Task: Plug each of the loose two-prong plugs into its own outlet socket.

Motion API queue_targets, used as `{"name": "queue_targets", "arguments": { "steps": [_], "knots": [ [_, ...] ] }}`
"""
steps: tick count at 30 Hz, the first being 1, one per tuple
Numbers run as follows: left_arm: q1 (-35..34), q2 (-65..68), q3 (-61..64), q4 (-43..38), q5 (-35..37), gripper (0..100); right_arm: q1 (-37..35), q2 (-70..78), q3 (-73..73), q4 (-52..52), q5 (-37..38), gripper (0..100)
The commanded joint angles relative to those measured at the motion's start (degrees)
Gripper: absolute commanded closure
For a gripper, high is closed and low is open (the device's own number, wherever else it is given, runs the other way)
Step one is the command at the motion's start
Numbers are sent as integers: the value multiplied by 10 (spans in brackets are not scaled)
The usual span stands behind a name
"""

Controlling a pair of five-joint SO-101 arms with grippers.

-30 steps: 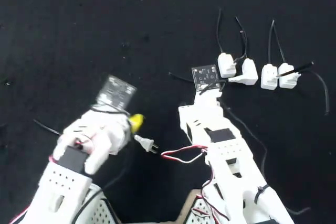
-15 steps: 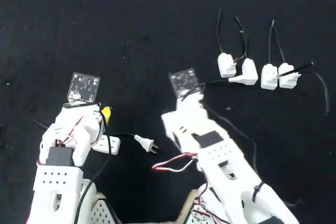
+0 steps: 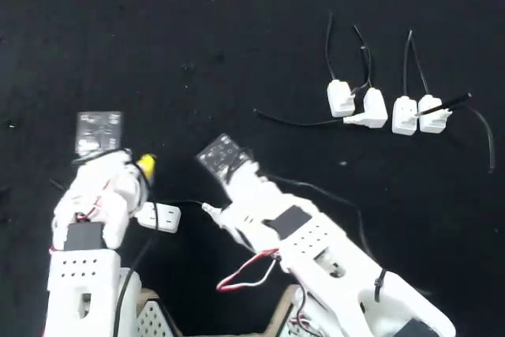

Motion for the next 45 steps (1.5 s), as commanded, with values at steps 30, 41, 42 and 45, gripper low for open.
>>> {"name": "queue_targets", "arguments": {
  "steps": [30,41,42,45],
  "knots": [
    [-68,-6,-5,-28,69,798,-73,-22,-58,43,0,677],
    [-69,-6,-5,-28,69,798,-130,-17,-57,25,-34,678],
    [-69,-6,-5,-28,69,798,-132,-16,-55,27,-33,678],
    [-69,-6,-5,-28,69,798,-132,-4,-56,53,10,747]
  ]
}}
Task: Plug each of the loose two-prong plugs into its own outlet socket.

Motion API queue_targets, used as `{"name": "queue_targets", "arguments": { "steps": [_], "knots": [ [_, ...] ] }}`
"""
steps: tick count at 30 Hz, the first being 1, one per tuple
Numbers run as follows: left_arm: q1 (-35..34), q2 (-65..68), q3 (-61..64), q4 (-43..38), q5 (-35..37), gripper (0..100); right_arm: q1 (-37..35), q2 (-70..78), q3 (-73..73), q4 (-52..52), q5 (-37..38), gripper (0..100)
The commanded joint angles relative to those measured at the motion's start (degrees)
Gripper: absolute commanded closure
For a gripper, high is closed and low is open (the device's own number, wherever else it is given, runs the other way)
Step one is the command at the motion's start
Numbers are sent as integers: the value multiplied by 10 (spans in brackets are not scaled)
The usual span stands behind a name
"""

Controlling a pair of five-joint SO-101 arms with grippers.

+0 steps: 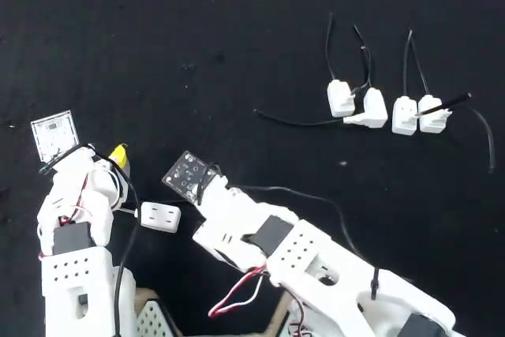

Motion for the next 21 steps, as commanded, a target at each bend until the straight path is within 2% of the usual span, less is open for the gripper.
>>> {"name": "queue_targets", "arguments": {
  "steps": [1,4,10,13,16,18,21],
  "knots": [
    [-5,-6,-5,-12,5,798,-9,15,-7,18,50,789],
    [-5,-6,-5,-12,5,798,-7,68,-38,40,65,868],
    [-5,-6,-5,-11,5,798,1,197,-115,60,69,814],
    [-5,-6,-5,-11,5,798,22,237,-141,60,69,852],
    [-5,-6,-5,-11,5,798,42,239,-152,60,66,991],
    [-5,-6,-5,-11,5,798,60,224,-151,64,66,969],
    [-5,-6,-5,-11,5,798,99,177,-153,88,61,987]
  ]
}}
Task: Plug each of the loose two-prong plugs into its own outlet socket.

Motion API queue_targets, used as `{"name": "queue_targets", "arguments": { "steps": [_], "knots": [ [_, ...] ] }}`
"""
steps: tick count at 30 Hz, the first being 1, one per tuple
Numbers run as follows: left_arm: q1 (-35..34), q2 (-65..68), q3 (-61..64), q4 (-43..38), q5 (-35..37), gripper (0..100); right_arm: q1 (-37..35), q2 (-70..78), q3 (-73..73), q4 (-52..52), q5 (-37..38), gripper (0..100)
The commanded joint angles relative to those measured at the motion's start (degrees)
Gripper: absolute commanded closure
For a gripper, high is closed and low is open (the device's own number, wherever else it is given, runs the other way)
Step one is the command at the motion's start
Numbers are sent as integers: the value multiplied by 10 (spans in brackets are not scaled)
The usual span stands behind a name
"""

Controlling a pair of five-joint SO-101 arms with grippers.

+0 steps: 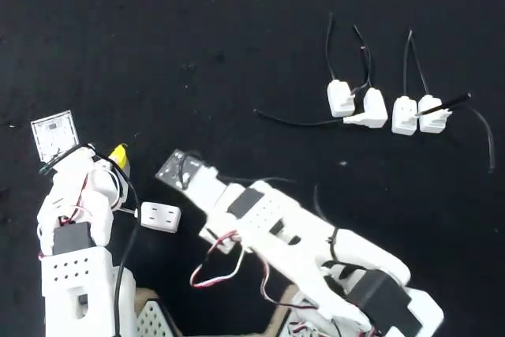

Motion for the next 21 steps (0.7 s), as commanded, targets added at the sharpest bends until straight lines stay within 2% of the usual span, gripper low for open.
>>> {"name": "queue_targets", "arguments": {
  "steps": [1,5,9,11,16,21],
  "knots": [
    [-5,-6,-5,-11,5,798,69,-80,-32,26,-20,988],
    [-5,-6,-5,-12,5,798,149,-160,-13,28,-113,987],
    [-5,-6,-5,-10,5,798,187,-200,0,41,-127,986],
    [-5,-6,-5,-9,5,798,188,-196,-3,73,-102,964],
    [-5,-6,-4,-9,5,798,195,-148,22,117,-22,835],
    [-5,-6,-3,-9,5,798,199,-125,13,142,35,832]
  ]
}}
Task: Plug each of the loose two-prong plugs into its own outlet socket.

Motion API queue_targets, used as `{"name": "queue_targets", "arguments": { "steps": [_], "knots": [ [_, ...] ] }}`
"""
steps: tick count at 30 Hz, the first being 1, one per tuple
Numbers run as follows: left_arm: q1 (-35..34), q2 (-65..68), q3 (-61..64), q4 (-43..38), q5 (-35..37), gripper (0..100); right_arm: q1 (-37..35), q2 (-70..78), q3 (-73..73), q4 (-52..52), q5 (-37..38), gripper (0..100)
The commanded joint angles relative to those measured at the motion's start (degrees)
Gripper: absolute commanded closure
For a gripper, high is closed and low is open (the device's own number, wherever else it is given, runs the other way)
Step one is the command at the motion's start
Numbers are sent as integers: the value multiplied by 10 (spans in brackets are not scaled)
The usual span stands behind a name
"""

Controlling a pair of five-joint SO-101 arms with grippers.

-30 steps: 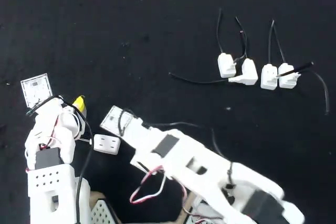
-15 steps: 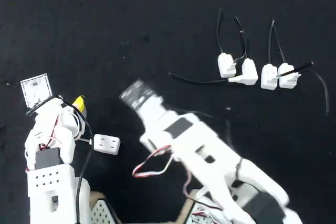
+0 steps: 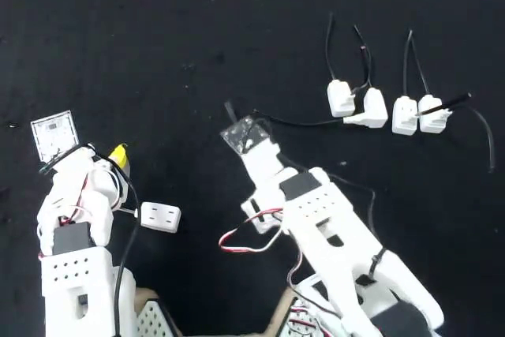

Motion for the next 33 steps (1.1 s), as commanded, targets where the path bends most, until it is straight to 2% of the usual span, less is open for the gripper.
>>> {"name": "queue_targets", "arguments": {
  "steps": [1,5,9,11,14,17,22,26,30,33],
  "knots": [
    [-5,-6,0,-11,5,798,10,5,-36,50,40,832],
    [-5,-6,3,-12,5,798,36,7,-99,110,74,832],
    [-8,-6,4,-12,5,798,141,9,-102,43,142,837],
    [-7,-6,4,-12,5,798,194,10,-100,2,156,874],
    [-5,-6,4,-12,5,798,224,10,-65,-47,163,939],
    [-5,-6,4,-12,5,798,178,10,-7,-77,163,945],
    [-5,-6,4,-11,5,798,48,6,63,-135,158,945],
    [-6,-6,4,-10,5,798,-29,-1,42,-80,150,945],
    [-5,-6,4,-10,5,798,-92,-27,-1,7,79,946],
    [-7,-6,5,-10,5,798,-130,-58,-17,42,54,946]
  ]
}}
